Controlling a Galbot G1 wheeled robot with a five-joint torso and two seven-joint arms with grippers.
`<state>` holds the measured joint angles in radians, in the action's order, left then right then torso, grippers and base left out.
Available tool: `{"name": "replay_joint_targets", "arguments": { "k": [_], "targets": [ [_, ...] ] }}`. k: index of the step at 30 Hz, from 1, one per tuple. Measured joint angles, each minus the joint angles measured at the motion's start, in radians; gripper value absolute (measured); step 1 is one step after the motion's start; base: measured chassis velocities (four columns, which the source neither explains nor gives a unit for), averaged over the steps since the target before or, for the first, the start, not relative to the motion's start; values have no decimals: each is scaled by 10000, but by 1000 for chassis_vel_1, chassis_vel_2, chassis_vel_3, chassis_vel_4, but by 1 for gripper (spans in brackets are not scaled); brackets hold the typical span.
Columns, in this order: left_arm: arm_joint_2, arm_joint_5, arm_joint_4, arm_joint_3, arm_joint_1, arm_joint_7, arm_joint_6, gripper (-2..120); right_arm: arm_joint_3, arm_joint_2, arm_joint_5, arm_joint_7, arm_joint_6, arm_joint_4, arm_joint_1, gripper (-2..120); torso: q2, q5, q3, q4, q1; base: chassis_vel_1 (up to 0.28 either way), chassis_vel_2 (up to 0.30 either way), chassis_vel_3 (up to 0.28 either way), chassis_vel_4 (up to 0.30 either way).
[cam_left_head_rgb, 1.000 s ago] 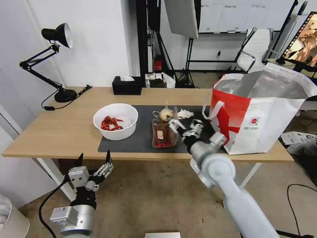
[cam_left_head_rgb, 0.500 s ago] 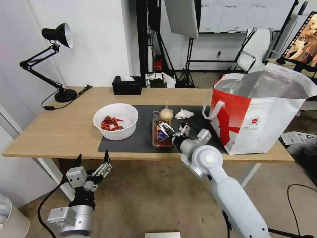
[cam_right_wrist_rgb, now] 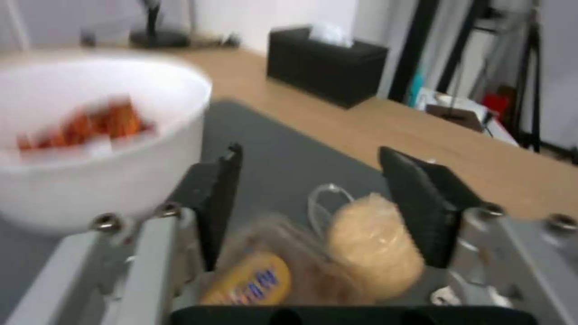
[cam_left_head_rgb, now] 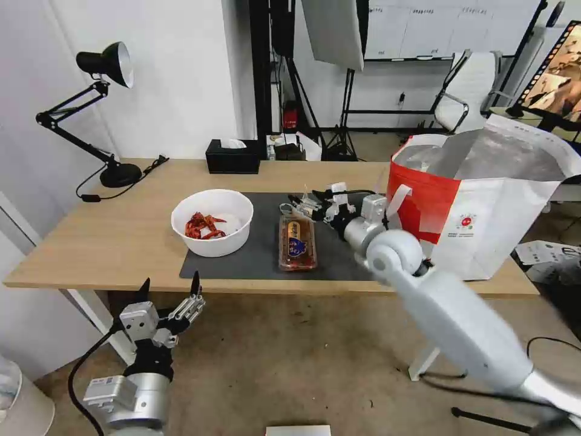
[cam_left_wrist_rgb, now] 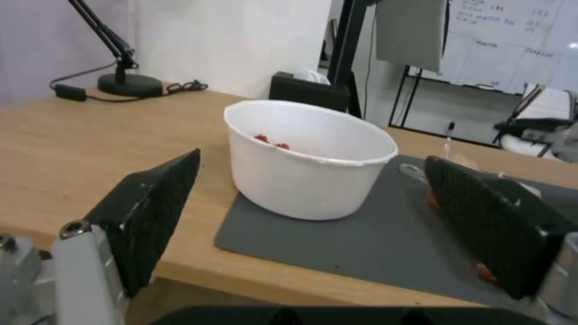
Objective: Pick up the trash from the table and place it into the takeout bag.
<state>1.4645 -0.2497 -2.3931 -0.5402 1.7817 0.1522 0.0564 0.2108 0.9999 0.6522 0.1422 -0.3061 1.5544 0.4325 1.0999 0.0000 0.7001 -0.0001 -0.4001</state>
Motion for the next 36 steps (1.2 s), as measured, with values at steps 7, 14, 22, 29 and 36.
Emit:
{"name": "replay_joint_targets", "arguments": {
  "k": [7, 14, 22, 29, 36],
  "targets": [
    [-148, -607, -133, 17, -16, 11, 620, 100, 961, 269, -833, 1504, 134, -1194, -805, 35, 0, -1, -1, 4, 0, 0, 0, 0, 0],
    [-1081, -2131, -70, 210, -263, -247, 1083, 100, 1207, 582, -1130, 1548, -8, -1741, -939, 8, 1, -3, -1, 4, 1, 0, 0, 0, 0],
    [-2661, -6148, 272, 371, -1576, -215, 1525, 100, 1163, 567, -1217, 1465, -33, -1892, -867, 0, 1, -2, -1, 2, 1, 0, 0, 0, 0],
    [-4329, -10112, 1196, 773, -3347, 68, 2351, 100, 1112, 418, -1174, 1462, -54, -1864, -680, 0, 0, -2, -1, -1, 1, 0, 0, 0, 0],
    [-5319, -12607, 2874, 1560, -5732, 646, 3171, 100, 1169, 454, -1121, 1427, -105, -1824, -765, 0, 1, -2, 0, 2, 0, 0, 0, 0, 0]
  ]
}}
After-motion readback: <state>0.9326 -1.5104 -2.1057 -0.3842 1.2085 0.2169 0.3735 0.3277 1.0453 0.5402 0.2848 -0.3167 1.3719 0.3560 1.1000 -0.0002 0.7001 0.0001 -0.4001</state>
